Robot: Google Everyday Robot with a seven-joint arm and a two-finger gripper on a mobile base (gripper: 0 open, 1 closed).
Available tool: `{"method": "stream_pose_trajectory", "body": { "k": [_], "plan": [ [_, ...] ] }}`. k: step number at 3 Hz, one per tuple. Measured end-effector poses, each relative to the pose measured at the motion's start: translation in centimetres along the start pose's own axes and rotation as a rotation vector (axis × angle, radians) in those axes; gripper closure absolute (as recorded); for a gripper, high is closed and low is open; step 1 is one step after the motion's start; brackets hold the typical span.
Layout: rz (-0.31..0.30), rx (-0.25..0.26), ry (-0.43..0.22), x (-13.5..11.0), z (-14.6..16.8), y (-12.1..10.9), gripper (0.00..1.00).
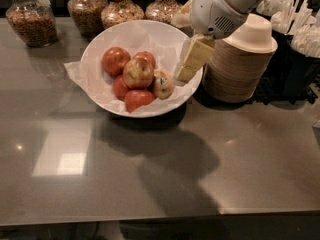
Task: Pick apple from white bowl
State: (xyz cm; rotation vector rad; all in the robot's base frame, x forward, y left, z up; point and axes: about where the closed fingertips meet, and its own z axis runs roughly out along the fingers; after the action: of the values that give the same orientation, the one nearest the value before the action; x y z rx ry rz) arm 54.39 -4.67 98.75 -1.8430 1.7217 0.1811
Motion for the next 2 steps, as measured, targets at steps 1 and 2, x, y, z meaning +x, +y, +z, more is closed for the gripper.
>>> {"method": "stream_pose_trajectory", "body": {
  "k": [1,2],
  "plan": [
    [0.024,-0.057,-0.14,0.1,0.9,-0.3,0.36],
    [0.025,-0.135,-0.258,-0.3,2.6,-0.2,0.29]
  ]
}}
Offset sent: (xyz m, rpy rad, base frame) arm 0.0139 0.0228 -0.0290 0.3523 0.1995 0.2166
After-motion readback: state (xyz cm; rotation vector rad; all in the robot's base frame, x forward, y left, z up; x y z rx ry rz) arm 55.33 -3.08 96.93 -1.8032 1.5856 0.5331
